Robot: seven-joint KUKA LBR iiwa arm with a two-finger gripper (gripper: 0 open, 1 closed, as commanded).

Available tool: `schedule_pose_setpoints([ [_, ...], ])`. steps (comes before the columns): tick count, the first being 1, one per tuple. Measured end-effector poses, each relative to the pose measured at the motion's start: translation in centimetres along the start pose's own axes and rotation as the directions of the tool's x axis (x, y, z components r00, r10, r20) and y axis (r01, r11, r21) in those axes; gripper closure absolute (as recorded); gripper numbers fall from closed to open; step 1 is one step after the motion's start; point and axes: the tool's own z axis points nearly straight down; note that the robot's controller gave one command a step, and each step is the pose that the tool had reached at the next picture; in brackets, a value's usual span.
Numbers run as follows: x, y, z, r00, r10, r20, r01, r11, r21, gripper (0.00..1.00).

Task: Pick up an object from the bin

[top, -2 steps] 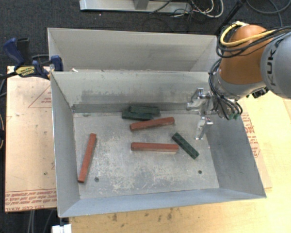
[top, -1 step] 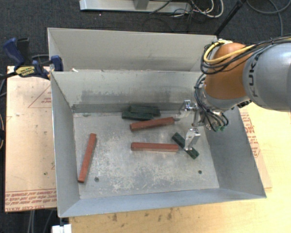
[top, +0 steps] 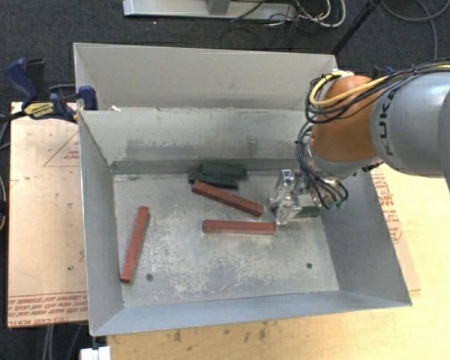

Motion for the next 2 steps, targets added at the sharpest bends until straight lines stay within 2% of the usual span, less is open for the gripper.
schedule_pose_setpoints([
  [1,0.0,0.0,0.0,1.0,0.0,0.0,0.0,1.0,0.0,1.0],
  [2,-2.1,1.6,-15.8,0.997,-0.08,-0.004,0.08,0.997,-0.001,1.0],
])
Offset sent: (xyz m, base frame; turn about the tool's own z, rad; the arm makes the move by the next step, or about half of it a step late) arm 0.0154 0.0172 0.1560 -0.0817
